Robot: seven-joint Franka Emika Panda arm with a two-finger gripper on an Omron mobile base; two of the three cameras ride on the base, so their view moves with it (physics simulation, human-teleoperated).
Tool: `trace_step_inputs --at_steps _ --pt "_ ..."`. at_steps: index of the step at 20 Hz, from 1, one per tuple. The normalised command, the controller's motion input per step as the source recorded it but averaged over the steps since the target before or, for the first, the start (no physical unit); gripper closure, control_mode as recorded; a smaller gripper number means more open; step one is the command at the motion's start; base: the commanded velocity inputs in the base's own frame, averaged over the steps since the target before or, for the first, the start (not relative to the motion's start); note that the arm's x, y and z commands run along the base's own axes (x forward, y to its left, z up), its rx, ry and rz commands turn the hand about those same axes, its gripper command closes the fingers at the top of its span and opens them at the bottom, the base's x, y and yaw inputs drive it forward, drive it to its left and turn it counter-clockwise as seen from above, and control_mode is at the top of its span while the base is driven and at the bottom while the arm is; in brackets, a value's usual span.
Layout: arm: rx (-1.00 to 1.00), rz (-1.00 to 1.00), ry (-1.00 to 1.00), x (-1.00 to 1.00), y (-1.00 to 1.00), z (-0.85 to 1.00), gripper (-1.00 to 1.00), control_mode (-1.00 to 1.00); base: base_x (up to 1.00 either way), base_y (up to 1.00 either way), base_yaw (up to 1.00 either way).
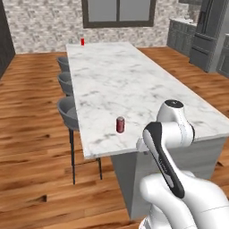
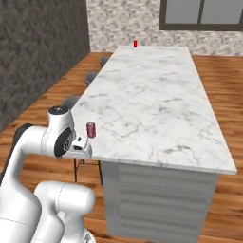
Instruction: Four empty soda cans are scattered around the kitchen. Gather all the cans and cluster them next to the stove for recycling.
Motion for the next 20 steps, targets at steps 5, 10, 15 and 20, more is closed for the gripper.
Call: trace_step_inputs --at_steps 5,10,15,20 --pt "0.0 0.0 0.0 0.0 0.0 0.0 -1.0 1.0 0.55 0.22 -0.06" --pt "0.0 0.0 0.0 0.0 0.0 0.0 -1.0 1.0 0.47 0.16 -0.03" --pt "0.0 0.0 0.0 0.0 0.0 0.0 -1.0 1.0 0.41 0.15 -0.02" --pt "0.0 0.0 0.0 0.0 0.0 0.0 -1.0 1.0 0.36 0.22 -0.02"
